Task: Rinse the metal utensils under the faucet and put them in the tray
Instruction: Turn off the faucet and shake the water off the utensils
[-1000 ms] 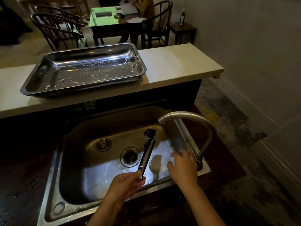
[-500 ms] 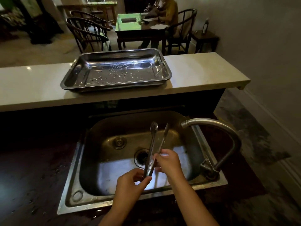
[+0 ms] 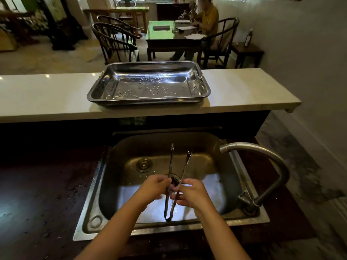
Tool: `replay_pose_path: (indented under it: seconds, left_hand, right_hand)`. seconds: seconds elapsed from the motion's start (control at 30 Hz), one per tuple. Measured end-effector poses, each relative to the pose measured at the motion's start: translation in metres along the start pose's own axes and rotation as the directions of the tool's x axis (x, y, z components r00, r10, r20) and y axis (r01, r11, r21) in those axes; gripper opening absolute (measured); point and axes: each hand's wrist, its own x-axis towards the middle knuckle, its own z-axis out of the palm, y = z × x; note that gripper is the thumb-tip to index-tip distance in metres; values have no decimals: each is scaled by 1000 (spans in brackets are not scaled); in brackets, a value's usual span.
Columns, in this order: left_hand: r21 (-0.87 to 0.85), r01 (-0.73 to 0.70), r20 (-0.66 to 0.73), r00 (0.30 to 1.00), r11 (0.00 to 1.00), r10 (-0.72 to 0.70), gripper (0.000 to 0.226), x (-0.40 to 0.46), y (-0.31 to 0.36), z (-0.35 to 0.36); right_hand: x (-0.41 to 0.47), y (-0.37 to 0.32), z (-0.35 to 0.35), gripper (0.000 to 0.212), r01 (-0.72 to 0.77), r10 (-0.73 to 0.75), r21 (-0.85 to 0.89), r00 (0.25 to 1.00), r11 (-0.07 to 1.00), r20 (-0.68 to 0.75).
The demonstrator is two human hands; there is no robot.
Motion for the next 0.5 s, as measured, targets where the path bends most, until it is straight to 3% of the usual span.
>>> replay_pose_path:
  seconds: [0.17,0.27,0.5]
  left_hand:
    - [-171,-38,-16,999,985,36,14,1,2,-9]
    - [-308,-74,-57,997,949,59,20,0,4,-19]
    - [-336,-195,-127,979,921,161,27,2,10,-43]
  right_hand:
    - [0,-11,-2,17,57,-55,-54,998,997,32]
    - [4,-23,-1,14,135,-133,-121,991,983,28]
    - [13,-46,18,29,233,-242,-164,969,959,-42]
